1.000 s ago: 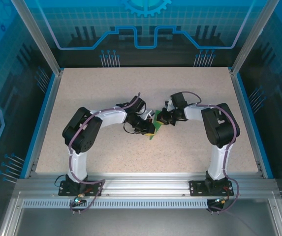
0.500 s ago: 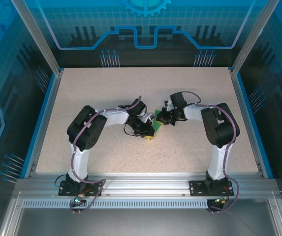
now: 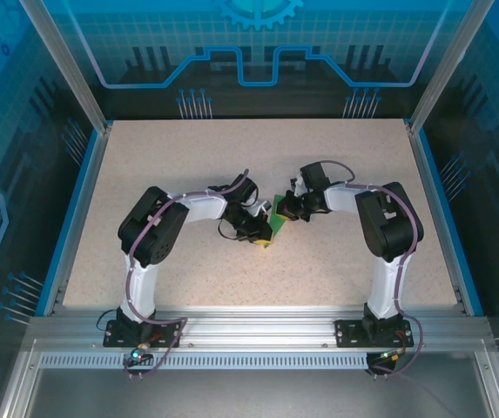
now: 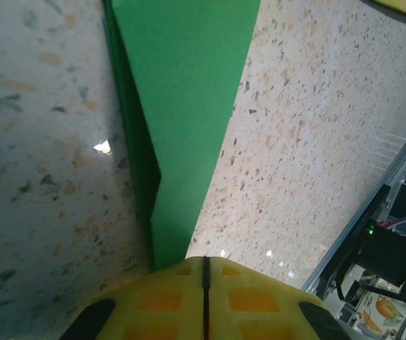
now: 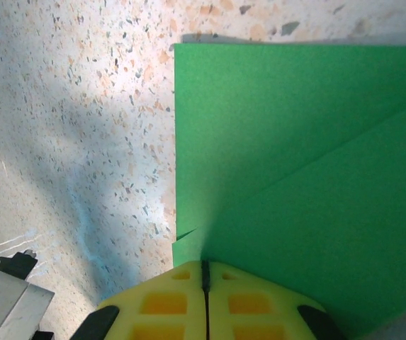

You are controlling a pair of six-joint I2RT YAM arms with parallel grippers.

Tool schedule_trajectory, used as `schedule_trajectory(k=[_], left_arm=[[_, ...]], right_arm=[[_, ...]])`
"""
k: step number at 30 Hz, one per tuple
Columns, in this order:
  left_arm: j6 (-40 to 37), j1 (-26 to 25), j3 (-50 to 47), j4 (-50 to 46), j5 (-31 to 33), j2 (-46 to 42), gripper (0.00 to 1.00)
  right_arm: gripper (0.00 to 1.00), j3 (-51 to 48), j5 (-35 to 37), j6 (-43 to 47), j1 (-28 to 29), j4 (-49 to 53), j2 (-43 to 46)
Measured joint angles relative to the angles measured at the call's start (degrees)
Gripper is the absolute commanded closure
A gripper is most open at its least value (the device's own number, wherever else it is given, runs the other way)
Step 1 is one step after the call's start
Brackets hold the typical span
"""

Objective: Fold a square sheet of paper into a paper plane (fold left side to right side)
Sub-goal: Fold the wing for the fifth time at the center of the table.

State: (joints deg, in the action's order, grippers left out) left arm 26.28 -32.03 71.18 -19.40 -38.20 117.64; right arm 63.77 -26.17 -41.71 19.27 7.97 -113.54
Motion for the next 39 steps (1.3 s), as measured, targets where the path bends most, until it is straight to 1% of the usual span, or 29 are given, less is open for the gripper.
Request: schedule_trajectory(k=[14,25,31,39], left_arm=[[0.31,0.04,0.42,0.15,-1.36,1.46,0.91],[-1.36,-0.17,2.62,-2.82,-2.12,2.69,0.90],[-3.82,-0.63,2.62,-3.67,-0.98,2.51,0.90],[-5.73,-2.82,0.55,-6.08,2.95,-0.24,0.91]], right_arm=[[0.93,0.46,0.42,0.39,0.20,0.81,-0.07],[0.94,0.48,0.44,0.42,0.13,0.96,-0.07],[0.94,0.48,0.39,0.63,0.07,1.03,-0.07],[0.94,0.48,0.15,0.81,-0.15,1.38,-0.07]])
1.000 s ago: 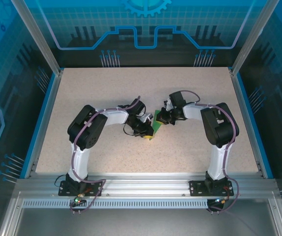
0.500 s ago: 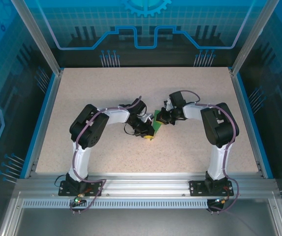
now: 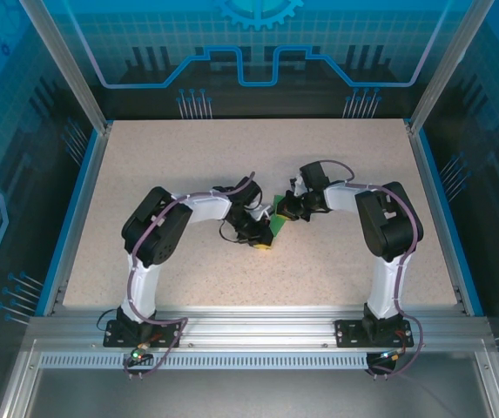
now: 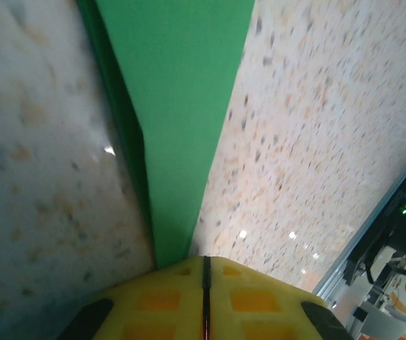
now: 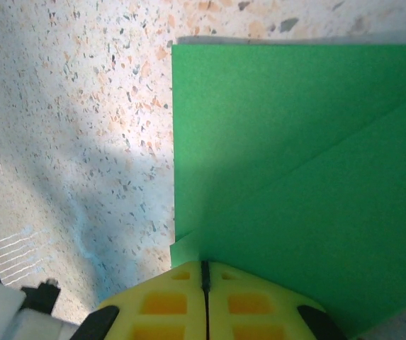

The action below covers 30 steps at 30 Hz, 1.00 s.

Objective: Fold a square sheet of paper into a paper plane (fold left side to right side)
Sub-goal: Fold the wing for the fifth time at the center of the table.

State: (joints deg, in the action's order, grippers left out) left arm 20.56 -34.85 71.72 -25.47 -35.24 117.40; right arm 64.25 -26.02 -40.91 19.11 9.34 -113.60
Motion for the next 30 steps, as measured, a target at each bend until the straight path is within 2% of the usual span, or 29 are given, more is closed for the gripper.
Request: schedule_trajectory(k=[10,17,21,30], left_arm=[[0.09,-0.35,-4.94,-1.53,2.27,-4.79,0.91],[1.81,1.73,-5.88,0.39,2.21,-10.60,0.87],[2.01,2.43,-2.91,1.40,1.73,-8.35,0.87],[1.99,0.55,2.78,1.97,0.74,0.42,0.86]], right_arm=[[0.94,-0.02,-0.15,0.00,-0.04,-0.02,0.00],[0.93,-0.17,0.07,0.02,-0.04,-0.20,0.22],[0.94,-0.17,0.04,0.04,-0.09,-0.20,0.22],[0.94,-0.17,0.07,0.09,-0.09,-0.17,0.22]])
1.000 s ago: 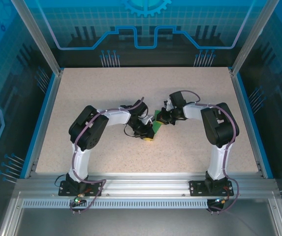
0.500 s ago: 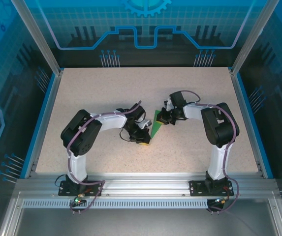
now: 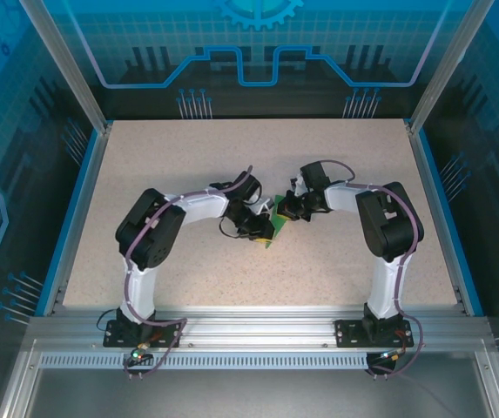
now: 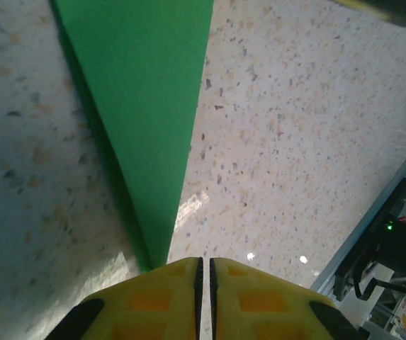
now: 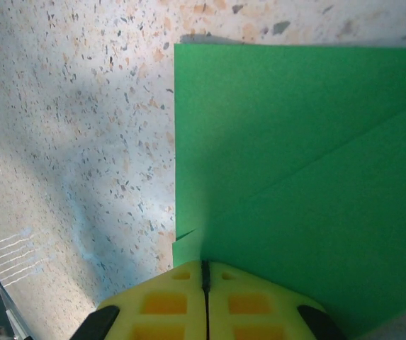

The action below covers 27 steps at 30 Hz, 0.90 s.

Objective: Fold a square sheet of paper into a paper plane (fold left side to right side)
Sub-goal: Fold the wing for the fifth time at the center of the table.

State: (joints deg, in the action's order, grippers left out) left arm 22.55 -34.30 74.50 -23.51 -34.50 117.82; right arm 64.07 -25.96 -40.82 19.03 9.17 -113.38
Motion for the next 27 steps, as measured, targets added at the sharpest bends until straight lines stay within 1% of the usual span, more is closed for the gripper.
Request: schedule_trajectory(k=[15,19,25,27], left_arm=[[-1.57,-0.24,0.33,-3.08,0.72,1.05,0.87],[-2.03,-0.33,-1.16,-3.04,0.87,0.11,0.87],[-2.14,-0.44,-3.93,-3.34,1.38,-2.23,0.87],[-2.14,-0.44,-4.66,-3.56,1.77,-3.15,0.86]], right_arm=[[0.93,0.13,0.22,0.85,0.00,0.59,0.07],[0.93,0.17,0.28,1.03,0.00,0.87,0.13],[0.90,0.76,0.48,1.33,0.00,1.81,0.13],[0.86,1.31,1.31,1.53,0.00,2.45,0.13]])
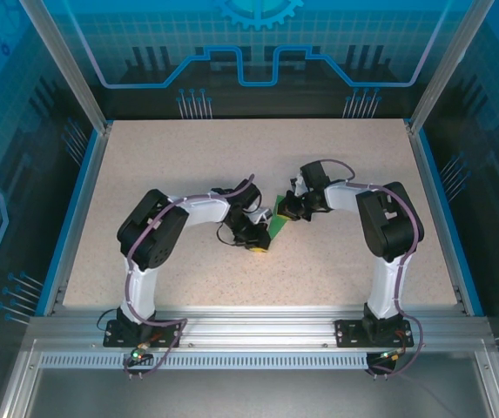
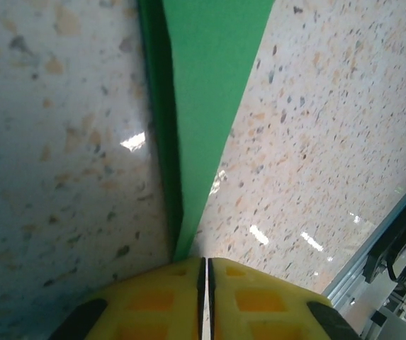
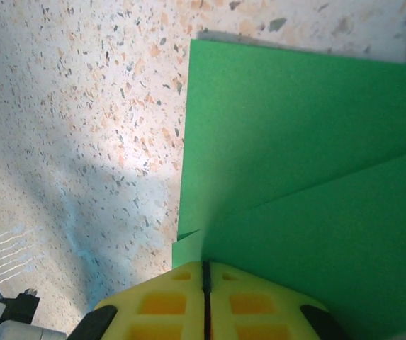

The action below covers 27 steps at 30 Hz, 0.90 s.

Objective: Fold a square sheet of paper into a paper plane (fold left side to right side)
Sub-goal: Fold the wing for the fifth time at the center of the table, then pick up the paper plane at the center of the table.

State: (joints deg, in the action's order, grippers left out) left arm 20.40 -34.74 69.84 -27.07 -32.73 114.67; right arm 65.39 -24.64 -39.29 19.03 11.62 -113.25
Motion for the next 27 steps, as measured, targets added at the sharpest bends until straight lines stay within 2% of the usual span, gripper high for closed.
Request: schedule_trajectory(k=[7,13,16,19,24,27], left_arm=[[0.42,0.52,-3.85,1.42,2.12,-8.09,0.72],[1.70,3.23,-7.58,6.05,7.41,-18.49,0.56],[2.36,4.63,-9.18,8.50,11.04,-22.36,0.44],[3.50,5.49,-11.39,10.69,14.97,-25.83,0.37],[4.33,6.10,-13.97,12.52,20.17,-29.46,0.35],[4.85,6.49,-15.30,12.85,21.90,-30.60,0.33]], right_arm=[[0.54,2.80,3.89,1.57,-0.35,2.64,2.16],[0.35,3.65,11.28,1.77,0.13,7.63,10.69],[0.32,4.76,15.98,-0.28,1.53,11.87,13.81],[0.30,6.69,19.96,-3.80,3.93,16.59,14.36],[0.29,10.19,25.03,-10.95,8.41,24.68,12.02],[0.33,12.41,27.28,-14.56,10.29,27.80,8.98]])
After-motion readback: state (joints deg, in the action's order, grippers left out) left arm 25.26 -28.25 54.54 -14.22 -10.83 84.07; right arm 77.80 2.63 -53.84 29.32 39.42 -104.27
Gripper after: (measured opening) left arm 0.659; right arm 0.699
